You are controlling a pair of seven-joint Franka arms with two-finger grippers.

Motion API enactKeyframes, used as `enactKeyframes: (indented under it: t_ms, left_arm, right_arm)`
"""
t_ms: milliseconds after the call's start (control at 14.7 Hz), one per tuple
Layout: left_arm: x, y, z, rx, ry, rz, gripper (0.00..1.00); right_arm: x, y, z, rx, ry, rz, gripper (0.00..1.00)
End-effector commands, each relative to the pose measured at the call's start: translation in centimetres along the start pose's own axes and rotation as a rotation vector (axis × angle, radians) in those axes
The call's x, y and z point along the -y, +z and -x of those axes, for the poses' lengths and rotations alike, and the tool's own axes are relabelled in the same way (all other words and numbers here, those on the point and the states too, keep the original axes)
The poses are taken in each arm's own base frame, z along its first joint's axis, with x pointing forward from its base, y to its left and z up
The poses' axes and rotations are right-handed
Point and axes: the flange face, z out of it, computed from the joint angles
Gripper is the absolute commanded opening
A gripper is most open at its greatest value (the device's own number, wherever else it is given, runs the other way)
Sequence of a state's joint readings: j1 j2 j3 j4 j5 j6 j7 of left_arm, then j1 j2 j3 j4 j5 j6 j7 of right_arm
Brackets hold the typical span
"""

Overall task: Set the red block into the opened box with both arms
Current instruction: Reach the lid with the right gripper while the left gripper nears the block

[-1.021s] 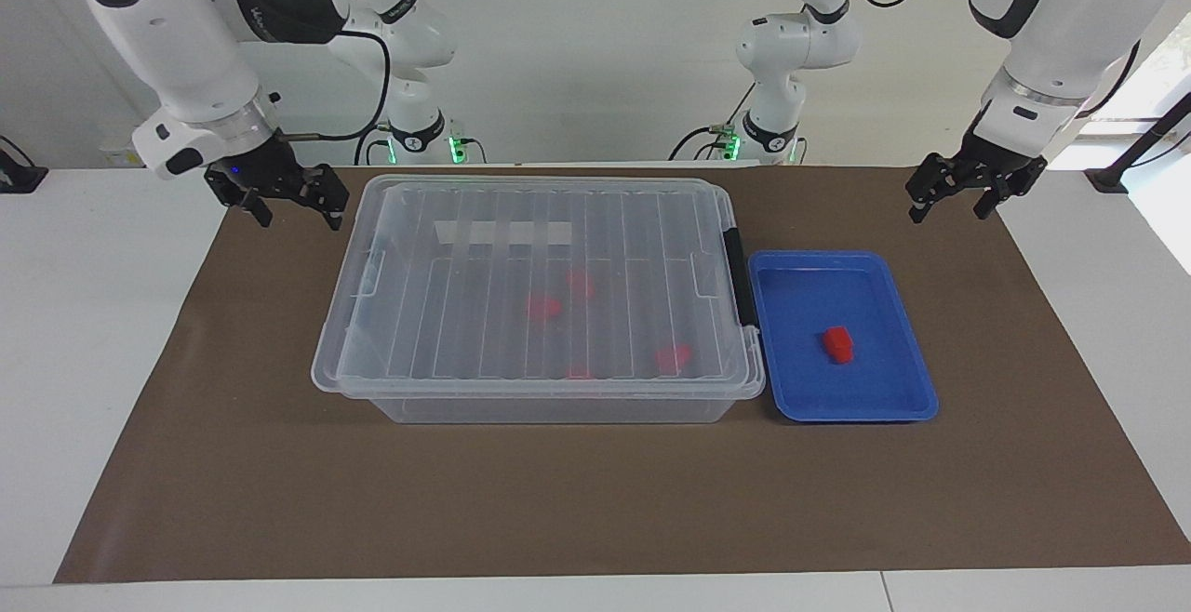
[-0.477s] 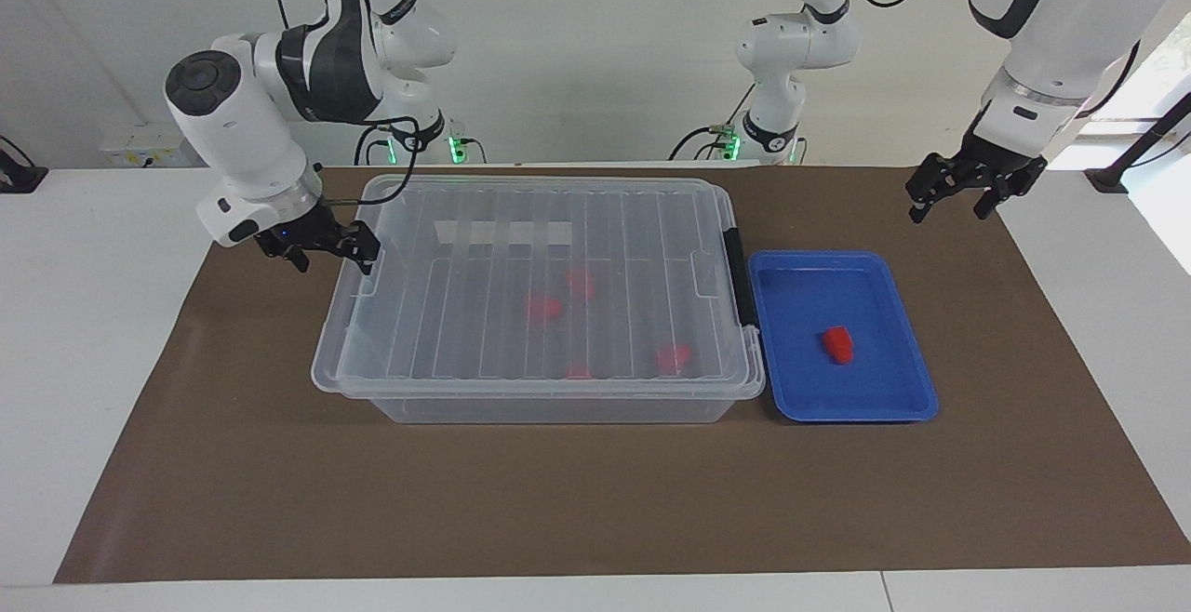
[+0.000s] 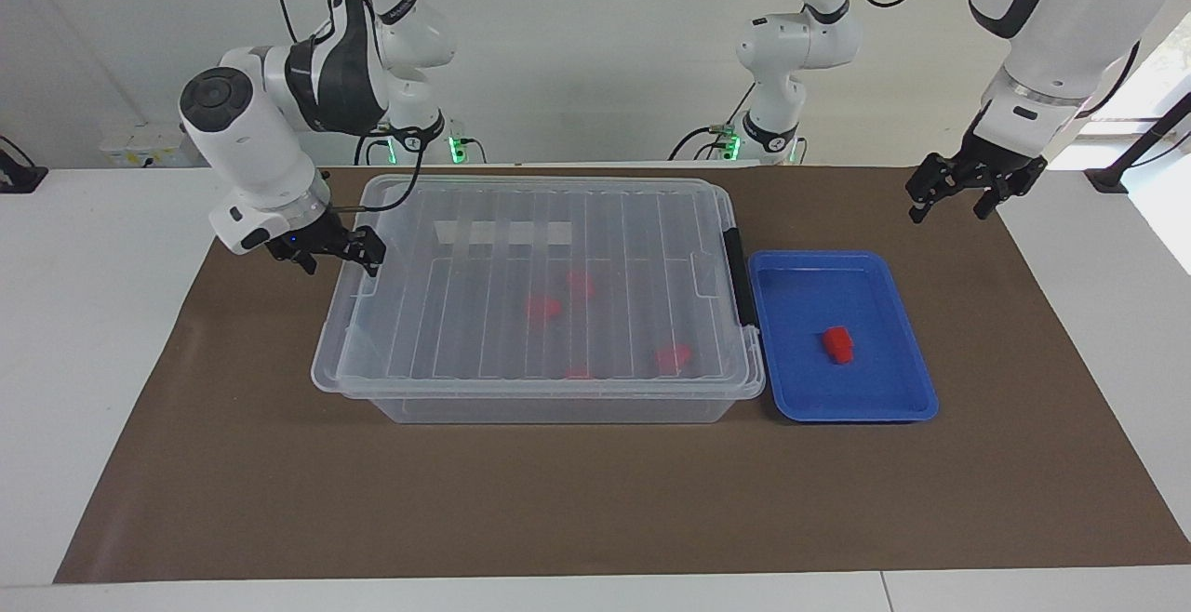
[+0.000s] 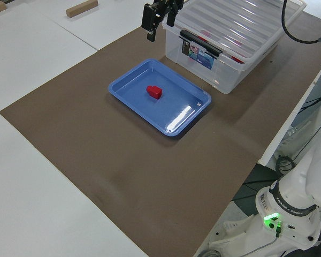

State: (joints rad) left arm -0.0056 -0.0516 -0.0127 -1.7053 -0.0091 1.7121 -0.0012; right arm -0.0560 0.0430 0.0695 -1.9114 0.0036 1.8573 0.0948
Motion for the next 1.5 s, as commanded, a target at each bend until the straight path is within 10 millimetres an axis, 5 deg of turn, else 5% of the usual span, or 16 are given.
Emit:
enactKeyframes:
  t_ms: [0, 272, 749, 1089, 1430]
  left_arm:
    - [0.3, -0.5, 0.5, 0.009, -0.016, 0.015, 1.0]
    - [-0.1, 1.0, 1.0, -0.039, -0.005, 0.014, 1.0]
    - [-2.4, 11.9, 1.0, -0.082, 0.027, 0.017, 1.0]
    - [-5.1, 20.7, 0.0, -0.092, -0.015, 0.026, 1.0]
    - [-5.2, 26.6, 0.2, -0.121, -0.025, 0.028, 1.0]
  right_arm:
    - [-0.6, -0.1, 0.7, -0.017, 0.015, -0.01, 1.0]
    - [-2.6, 0.2, 0.8, -0.011, 0.002, -0.012, 1.0]
    - [-5.7, 0.3, 0.7, -0.009, -0.026, -0.017, 1.0]
    - [-11.5, 0.2, 0.9, -0.017, -0.083, -0.023, 1.0]
    - [-14.2, 0.2, 1.0, -0.043, -0.122, -0.019, 1.0]
